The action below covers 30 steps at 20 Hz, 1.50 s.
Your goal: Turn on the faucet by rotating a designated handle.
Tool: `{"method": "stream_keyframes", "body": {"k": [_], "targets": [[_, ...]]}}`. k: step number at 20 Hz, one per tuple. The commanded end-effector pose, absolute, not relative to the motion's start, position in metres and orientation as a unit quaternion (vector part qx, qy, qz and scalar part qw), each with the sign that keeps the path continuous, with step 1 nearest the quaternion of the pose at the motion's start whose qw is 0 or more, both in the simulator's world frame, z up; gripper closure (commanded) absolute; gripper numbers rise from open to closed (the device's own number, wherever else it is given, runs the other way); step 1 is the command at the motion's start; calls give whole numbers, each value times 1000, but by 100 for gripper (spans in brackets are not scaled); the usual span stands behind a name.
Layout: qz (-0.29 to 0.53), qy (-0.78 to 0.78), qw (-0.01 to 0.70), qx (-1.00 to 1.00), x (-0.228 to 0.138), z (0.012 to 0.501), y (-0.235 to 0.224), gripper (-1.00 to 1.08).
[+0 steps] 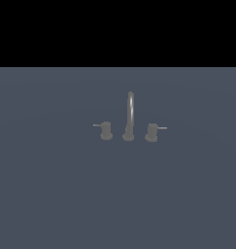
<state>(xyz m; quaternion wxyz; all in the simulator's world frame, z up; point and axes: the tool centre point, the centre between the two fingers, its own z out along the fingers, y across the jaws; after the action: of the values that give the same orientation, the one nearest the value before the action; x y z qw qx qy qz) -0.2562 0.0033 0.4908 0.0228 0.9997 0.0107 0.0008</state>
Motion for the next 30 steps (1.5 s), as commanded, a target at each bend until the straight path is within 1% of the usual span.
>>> {"method": "stream_keyframes", "body": {"k": [1, 8, 14, 21, 30], "targets": [[1, 11, 23, 1000, -256, 491, 3, 108], [1, -2, 23, 1000, -253, 484, 8, 108], [1, -34, 22, 999, -246, 468, 21, 108], [0, -95, 20, 995, -229, 436, 44, 108], [0, -190, 17, 982, -197, 385, 75, 108]]}}
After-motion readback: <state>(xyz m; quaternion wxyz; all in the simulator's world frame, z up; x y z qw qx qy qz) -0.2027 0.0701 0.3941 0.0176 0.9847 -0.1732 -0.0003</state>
